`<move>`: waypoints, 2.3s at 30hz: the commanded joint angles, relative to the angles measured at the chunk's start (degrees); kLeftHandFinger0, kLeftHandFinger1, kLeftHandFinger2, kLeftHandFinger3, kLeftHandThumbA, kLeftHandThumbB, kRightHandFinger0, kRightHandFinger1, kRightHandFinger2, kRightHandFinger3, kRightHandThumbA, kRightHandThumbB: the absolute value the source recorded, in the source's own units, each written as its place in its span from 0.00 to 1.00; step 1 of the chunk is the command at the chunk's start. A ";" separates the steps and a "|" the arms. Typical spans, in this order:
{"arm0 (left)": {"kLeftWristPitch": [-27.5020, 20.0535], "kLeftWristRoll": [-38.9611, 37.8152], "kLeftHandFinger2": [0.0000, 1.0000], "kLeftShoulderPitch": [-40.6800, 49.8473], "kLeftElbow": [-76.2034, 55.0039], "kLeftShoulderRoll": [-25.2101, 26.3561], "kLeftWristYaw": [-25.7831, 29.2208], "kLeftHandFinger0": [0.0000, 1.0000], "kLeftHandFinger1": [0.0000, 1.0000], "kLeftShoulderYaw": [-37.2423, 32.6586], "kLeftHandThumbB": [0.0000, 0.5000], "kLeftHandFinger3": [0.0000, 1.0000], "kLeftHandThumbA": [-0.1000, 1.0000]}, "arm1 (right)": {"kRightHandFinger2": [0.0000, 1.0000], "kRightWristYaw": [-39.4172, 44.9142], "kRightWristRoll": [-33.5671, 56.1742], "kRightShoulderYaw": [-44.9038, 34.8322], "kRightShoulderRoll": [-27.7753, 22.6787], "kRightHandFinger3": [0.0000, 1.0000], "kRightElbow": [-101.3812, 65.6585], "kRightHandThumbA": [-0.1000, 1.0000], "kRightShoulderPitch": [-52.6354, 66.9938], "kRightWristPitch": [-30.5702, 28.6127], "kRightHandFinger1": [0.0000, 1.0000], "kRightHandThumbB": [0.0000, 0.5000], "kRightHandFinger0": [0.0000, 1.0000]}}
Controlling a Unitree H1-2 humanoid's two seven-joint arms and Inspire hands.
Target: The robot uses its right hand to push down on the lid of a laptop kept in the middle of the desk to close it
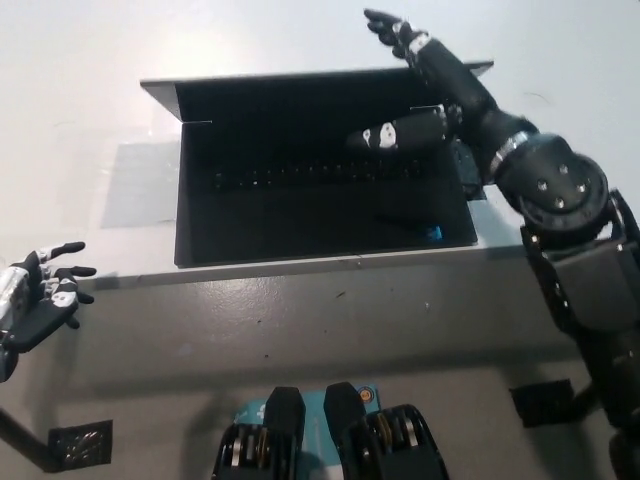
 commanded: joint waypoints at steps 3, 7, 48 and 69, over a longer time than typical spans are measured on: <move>-0.17 0.55 0.65 -2.22 -1.03 2.96 -0.83 0.37 0.50 0.46 0.04 0.78 0.25 | 0.98 1.28 6.22 -4.68 0.83 1.00 -0.57 1.00 7.14 11.06 1.00 0.52 1.00; -0.13 0.56 0.65 -2.41 -0.76 2.96 -0.77 0.37 0.50 0.52 0.05 0.78 0.26 | 0.98 0.74 8.18 -6.06 1.12 1.00 -2.28 1.00 9.67 11.06 1.00 0.56 1.00; -1.12 0.17 0.64 -0.92 -1.06 2.86 -0.71 0.37 0.50 1.52 0.00 0.76 0.20 | 1.00 -5.51 19.11 -15.71 1.35 1.00 -29.91 1.00 20.06 11.06 1.00 0.72 1.00; -0.28 0.35 0.65 -0.70 -1.52 2.27 0.12 0.38 0.52 1.90 0.01 0.80 0.20 | 1.00 -8.65 23.08 -25.41 0.11 1.00 -32.70 1.00 40.04 5.08 1.00 0.69 1.00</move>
